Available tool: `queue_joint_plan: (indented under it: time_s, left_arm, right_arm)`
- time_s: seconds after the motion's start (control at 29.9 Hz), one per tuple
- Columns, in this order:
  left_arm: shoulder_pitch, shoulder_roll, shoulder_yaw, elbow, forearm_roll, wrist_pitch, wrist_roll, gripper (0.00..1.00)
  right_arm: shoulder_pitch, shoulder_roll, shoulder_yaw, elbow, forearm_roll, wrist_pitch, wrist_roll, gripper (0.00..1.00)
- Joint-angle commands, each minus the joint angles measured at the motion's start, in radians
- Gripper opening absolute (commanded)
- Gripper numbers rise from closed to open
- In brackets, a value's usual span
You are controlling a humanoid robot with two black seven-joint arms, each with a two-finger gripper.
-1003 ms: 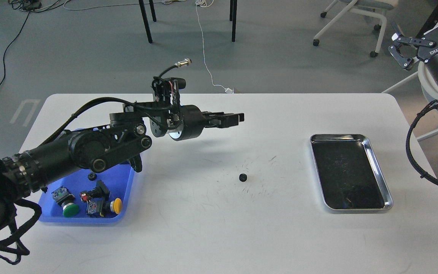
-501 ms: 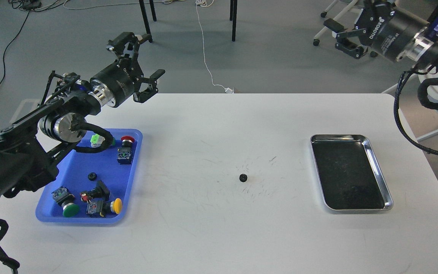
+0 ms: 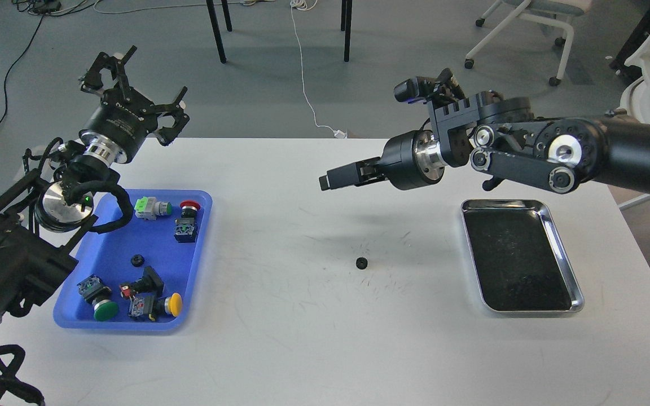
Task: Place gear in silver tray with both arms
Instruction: 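Reach the right gripper down to the black gear on the table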
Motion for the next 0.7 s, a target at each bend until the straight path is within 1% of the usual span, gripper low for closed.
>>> queue_joint_plan:
  time_s: [0.0, 0.13, 0.33, 0.53, 0.67]
  left_arm:
    - [0.002, 0.0, -0.005, -0.003, -0.002, -0.003, 0.0, 0.97]
    - [0.001, -0.011, -0.005, -0.004, -0.001, -0.006, 0.0, 0.97]
    - [0.001, -0.02, -0.003, -0.006, 0.001, -0.008, 0.0, 0.97]
    - [0.002, -0.017, 0.0, -0.006, 0.003, -0.019, 0.0, 0.97]
    - [0.002, -0.016, 0.0, -0.006, 0.003, -0.02, 0.0, 0.97]
  right_arm:
    - [0.007, 0.072, -0.128, 0.005, -0.141, -0.05, 0.019, 0.95]
    - [0.007, 0.115, -0.201, 0.002, -0.258, -0.07, 0.064, 0.9]
    - [-0.005, 0.184, -0.302, -0.009, -0.303, -0.121, 0.065, 0.77]
    - [-0.014, 0.262, -0.348, -0.066, -0.306, -0.138, 0.058, 0.71]
    - [-0.029, 0.264, -0.377, -0.093, -0.304, -0.138, 0.056, 0.66]
